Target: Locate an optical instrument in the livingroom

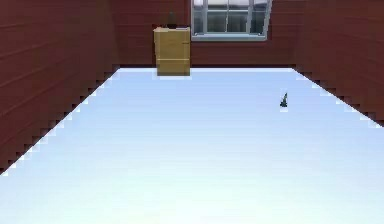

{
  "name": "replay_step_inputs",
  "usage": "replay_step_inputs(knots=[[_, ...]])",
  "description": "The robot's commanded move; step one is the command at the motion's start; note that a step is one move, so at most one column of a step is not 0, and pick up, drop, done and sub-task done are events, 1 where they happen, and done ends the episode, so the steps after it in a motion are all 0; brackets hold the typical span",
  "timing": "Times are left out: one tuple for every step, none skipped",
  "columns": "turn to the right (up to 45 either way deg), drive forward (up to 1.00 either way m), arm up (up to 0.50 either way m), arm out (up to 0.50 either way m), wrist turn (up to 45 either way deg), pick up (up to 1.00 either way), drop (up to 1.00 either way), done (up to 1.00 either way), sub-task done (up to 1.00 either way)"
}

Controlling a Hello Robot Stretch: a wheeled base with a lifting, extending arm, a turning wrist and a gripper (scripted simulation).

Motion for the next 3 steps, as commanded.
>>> replay_step_inputs(knots=[[-45.0,0.0,0.0,0.0,0.0,0.0,0.0,0.0,0.0],[-45.0,0.0,0.0,0.0,0.0,0.0,0.0,0.0,0.0],[-33.0,0.0,0.0,0.0,0.0,0.0,0.0,0.0,0.0]])
